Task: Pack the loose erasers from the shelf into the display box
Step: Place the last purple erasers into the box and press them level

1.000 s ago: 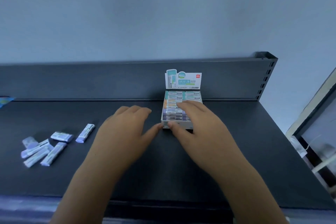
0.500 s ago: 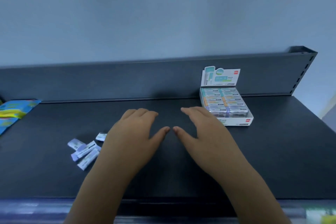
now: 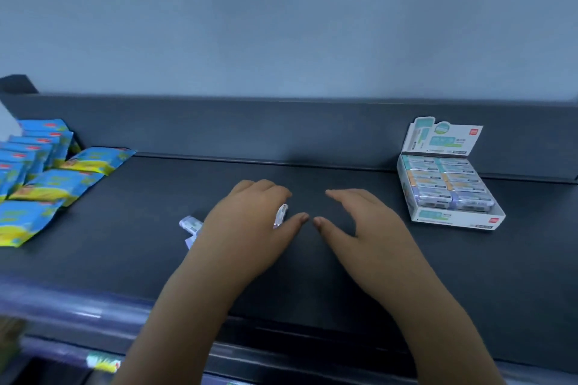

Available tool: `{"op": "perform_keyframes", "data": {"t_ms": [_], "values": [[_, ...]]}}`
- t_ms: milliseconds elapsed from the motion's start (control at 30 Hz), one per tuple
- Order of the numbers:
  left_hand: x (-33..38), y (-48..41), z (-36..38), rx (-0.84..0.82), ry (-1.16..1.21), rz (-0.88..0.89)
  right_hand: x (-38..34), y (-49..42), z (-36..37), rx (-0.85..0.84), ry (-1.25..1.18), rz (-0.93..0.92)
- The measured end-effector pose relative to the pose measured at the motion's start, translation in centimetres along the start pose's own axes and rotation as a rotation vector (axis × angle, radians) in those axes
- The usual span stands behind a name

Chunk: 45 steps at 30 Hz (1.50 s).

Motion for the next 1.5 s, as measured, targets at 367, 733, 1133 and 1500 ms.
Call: {"op": "perform_keyframes", "data": {"t_ms": [367,733,1133,1500], "values": [[-6.9,0.1,-1.6,0.016,0.124,-0.065,-3.3,-2.1,3.5,-0.193,0.102,0.015],[-14.2,-0.1,-1.8,-0.061,0.141,0.040,-8.4,-5.4,10.0,-0.300,0.217,-0.001],[-15.7,-0.3,-1.2,-0.170,0.165,0.057,-8.4,-6.3,12.3,-0.281,0.371,0.134],[-15.7,-1.4,-1.4,-0.087,0.121,0.007,-8.6,-7.0,11.9,-0.223,0.405,0.189]]}}
Point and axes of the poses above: each hand's wrist, its own y-axis away from the middle knuckle, its own z-axis out of the palm, x = y × z, the point moved 8 cm from there along -y, towards the middle knuckle, and after that the axes turned 5 degrees about -z, right-handed, at the moved point
